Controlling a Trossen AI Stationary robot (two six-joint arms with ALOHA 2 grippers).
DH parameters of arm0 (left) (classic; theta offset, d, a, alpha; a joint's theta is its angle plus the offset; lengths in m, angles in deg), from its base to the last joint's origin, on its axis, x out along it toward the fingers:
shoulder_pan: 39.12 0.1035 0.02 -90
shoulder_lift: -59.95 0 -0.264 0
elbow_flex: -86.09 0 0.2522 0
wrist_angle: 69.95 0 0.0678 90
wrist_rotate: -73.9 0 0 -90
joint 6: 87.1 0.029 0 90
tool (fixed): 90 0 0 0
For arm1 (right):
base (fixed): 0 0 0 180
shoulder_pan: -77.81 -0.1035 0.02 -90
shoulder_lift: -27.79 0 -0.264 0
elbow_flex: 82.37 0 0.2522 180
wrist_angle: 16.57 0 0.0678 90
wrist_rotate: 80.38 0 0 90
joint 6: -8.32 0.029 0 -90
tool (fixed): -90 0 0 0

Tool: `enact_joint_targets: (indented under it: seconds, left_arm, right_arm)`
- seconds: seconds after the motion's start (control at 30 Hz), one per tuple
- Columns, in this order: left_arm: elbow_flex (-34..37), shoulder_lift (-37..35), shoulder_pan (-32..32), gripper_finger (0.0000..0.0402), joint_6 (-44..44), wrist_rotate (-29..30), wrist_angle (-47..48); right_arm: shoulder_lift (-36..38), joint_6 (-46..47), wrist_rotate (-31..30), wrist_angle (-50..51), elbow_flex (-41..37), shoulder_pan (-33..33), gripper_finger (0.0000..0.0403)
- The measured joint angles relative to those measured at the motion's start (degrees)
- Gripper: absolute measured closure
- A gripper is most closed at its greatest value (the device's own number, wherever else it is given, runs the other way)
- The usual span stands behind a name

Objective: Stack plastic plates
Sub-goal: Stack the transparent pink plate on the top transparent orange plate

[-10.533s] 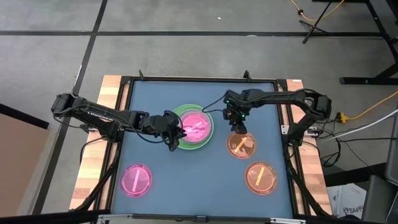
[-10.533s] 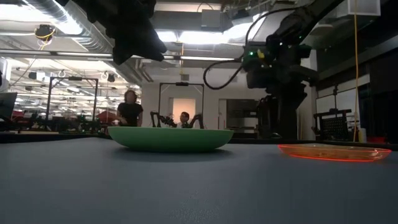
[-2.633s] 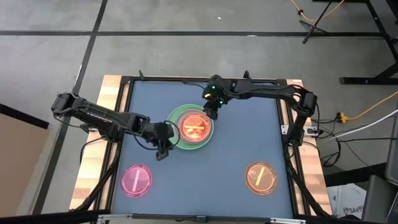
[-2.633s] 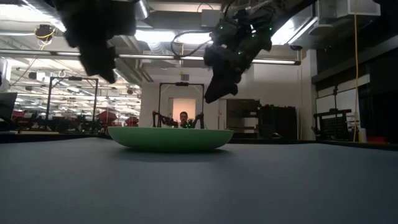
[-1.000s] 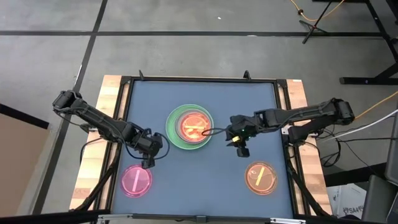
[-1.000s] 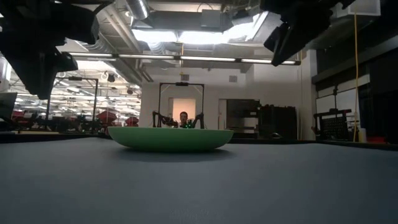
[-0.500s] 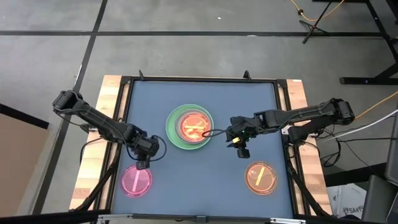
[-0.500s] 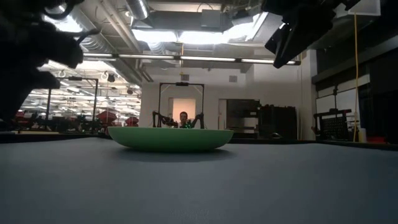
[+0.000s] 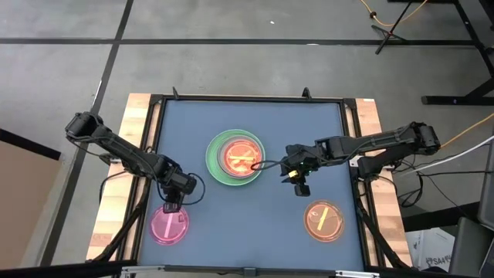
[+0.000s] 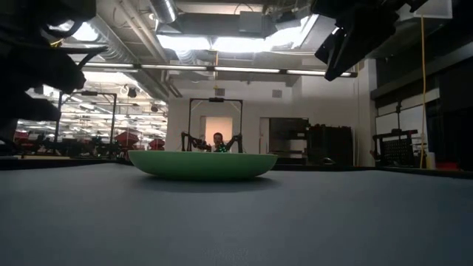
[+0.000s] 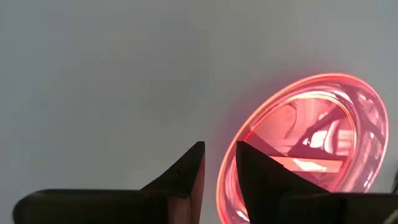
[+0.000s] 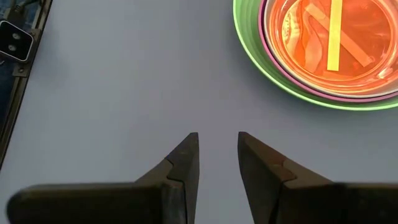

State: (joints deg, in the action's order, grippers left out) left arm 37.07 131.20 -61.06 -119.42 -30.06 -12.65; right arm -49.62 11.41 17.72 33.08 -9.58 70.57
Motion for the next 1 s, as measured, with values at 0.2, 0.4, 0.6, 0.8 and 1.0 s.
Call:
enact_joint_targets:
  seconds: [0.2, 0.4, 0.6, 0.8, 1.0]
  left_arm:
    - [2.1, 0.0, 0.0, 0.0328, 1.4, -1.7, -2.4]
    - [2.2, 0.0, 0.0, 0.0330, 1.4, -2.2, -2.8]
    - [2.2, 0.0, 0.0, 0.0330, 2.1, -2.2, -2.8]
    - [2.2, 0.0, 0.0, 0.0330, 6.5, -2.2, -4.0]
    - [2.2, 0.0, 0.0, 0.0330, 7.5, -2.2, -4.0]
  right_arm:
    - [0.0, 0.3, 0.0, 0.0, 0.0, 0.0, 0.0301]
    - [0.0, 0.3, 0.0, 0.0, 0.0, 0.0, 0.0301]
    - [0.0, 0.3, 0.0, 0.0, 0.0, 0.0, 0.0301]
    - [0.0, 0.3, 0.0, 0.0, 0.0, 0.0, 0.0301]
    - [0.0, 0.3, 0.0, 0.0, 0.0, 0.0, 0.0301]
